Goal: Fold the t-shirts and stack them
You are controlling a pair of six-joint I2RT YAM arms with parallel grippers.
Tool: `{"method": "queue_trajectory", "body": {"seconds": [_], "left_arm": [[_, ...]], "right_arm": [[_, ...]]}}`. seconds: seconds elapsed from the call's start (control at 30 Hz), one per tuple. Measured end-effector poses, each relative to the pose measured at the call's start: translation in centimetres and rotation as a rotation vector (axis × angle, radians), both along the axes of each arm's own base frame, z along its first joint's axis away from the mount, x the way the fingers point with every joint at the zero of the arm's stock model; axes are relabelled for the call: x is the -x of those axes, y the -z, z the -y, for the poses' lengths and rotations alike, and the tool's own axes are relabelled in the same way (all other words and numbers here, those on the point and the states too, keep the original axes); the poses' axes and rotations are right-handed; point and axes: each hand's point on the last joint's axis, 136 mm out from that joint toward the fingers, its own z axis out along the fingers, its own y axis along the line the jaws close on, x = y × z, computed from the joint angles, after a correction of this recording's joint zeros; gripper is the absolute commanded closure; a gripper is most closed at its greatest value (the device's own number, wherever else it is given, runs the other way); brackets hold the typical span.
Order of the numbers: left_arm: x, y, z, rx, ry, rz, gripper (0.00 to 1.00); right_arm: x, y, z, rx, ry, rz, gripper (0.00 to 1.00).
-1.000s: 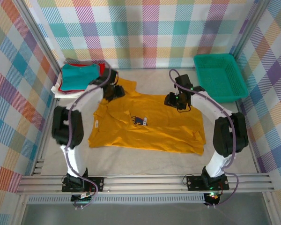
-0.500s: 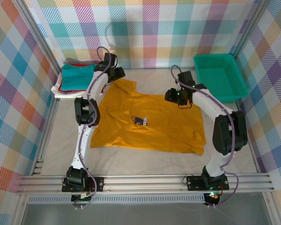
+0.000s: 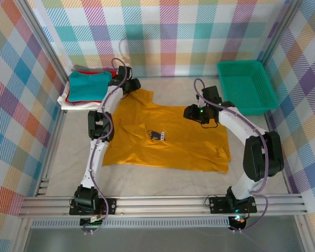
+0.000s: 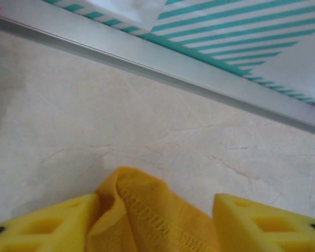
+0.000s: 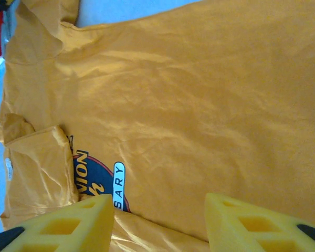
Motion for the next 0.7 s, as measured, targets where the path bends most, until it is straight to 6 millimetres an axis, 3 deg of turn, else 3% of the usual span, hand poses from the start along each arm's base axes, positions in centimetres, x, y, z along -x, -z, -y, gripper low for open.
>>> {"method": "queue_trajectory", "body": {"seconds": [0.13,0.2,0.33,0.43,0.6,0.7], "left_arm": [[-0.3,0.4,0.5,0.024,0.011,0.011,0.78],[-0.3,0.4,0.7,0.040,0.015,0.008,0.86],[-0.3,0.2,1.1,0.063,0.027,0.013,0.90],[-0.5,0.0,1.3,0.073,0.033,0.023,1.00],[-0.5,-1.0,1.5,0.083,0.056,0.035,1.00],[0.0,-3.1,1.2,0.066,0.067,0.046,1.00]], "right_arm": [[-1.2,0.1,3.3,0.010,0.101,-0.011,0.49],[-2.1,0.3,5.5,0.023,0.157,-0.030,0.49],[-4.0,1.2,8.5,0.053,0.234,-0.049,0.49],[-4.8,2.0,8.9,0.084,0.244,-0.084,0.49],[-6.9,2.9,10.0,0.170,0.259,-0.122,0.48],[-9.2,3.3,10.8,0.243,0.265,-0.135,0.47]]}}
